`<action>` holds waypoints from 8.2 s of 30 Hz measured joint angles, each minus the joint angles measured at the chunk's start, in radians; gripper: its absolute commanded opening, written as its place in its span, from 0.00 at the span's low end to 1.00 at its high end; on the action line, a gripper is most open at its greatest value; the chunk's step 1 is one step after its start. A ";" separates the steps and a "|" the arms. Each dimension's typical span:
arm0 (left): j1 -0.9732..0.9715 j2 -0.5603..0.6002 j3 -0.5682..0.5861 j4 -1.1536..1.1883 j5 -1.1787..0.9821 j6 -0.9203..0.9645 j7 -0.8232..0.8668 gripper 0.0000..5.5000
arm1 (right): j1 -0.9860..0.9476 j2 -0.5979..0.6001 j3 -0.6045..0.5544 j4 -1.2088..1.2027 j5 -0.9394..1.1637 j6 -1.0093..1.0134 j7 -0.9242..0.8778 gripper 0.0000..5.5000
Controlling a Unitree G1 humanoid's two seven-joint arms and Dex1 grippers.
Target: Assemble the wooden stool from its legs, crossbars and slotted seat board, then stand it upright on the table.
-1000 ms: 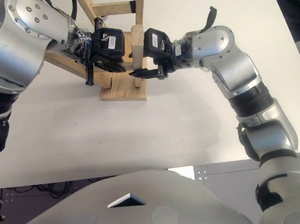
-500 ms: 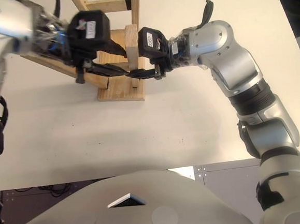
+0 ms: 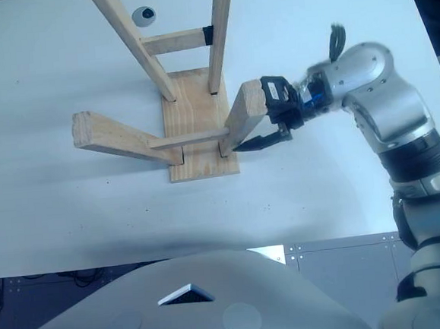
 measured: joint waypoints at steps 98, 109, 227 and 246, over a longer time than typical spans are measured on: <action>0.288 -0.315 0.084 0.532 0.378 -0.669 0.768 0.43 | 0.150 0.636 -0.016 0.184 -0.390 -0.163 -0.848 0.23; 0.642 -0.321 -0.079 0.221 0.431 -0.977 0.363 0.43 | 0.273 0.419 -0.136 0.162 -0.195 -0.340 -0.411 0.19; -0.128 -0.205 -0.088 0.738 -0.505 -0.029 0.947 0.28 | -0.834 0.417 -1.202 1.093 0.110 0.949 -0.876 0.27; -0.198 -0.301 0.315 0.923 -0.243 -0.301 0.860 0.82 | -0.779 0.371 -1.309 1.199 0.296 0.550 -0.977 0.86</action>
